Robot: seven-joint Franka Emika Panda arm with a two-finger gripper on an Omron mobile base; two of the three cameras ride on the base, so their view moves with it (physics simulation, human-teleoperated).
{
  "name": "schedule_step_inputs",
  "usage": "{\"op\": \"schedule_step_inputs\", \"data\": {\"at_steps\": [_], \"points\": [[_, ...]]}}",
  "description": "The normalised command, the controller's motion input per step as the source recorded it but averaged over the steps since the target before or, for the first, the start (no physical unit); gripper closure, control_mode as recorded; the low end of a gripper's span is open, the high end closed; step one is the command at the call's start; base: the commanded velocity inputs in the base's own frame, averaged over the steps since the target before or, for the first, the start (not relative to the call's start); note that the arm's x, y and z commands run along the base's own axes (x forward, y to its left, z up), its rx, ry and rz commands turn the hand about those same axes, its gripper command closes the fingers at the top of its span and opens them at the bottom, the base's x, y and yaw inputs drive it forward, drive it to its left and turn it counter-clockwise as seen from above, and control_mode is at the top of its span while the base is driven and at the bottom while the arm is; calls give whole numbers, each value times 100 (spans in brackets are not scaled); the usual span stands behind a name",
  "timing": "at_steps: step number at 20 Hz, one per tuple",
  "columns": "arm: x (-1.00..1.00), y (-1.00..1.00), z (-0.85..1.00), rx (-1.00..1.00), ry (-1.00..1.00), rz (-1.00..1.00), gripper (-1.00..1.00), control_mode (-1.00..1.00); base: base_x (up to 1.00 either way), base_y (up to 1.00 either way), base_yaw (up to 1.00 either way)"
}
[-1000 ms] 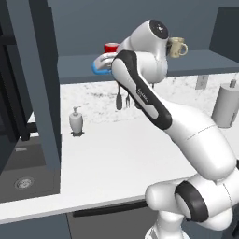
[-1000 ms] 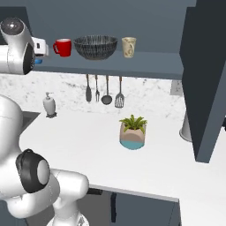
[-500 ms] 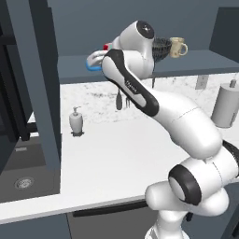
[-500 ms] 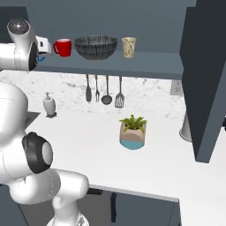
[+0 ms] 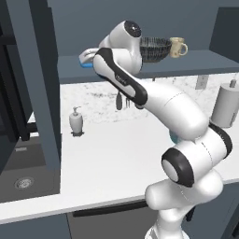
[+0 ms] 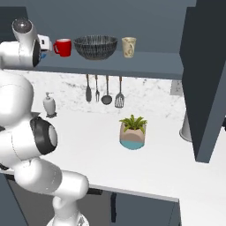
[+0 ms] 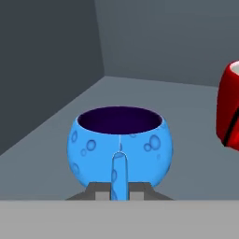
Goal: Gather all objects into one cabinet and sort the glasses and bowls to opposite sides.
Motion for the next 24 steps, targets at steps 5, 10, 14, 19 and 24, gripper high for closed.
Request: {"op": "schedule_step_inputs", "data": {"at_steps": [5, 10, 14, 19, 24], "points": [[38, 29, 0, 0, 0, 0, 100, -100, 0, 0, 0], [30, 35, 0, 0, 0, -5, 100, -100, 0, 0, 0], [35, 29, 0, 0, 0, -6, 100, -100, 0, 0, 0], [36, 10, 0, 0, 0, -3, 100, -100, 0, 0, 0], [36, 0, 0, 0, 0, 0, 100, -100, 0, 0, 0]]}}
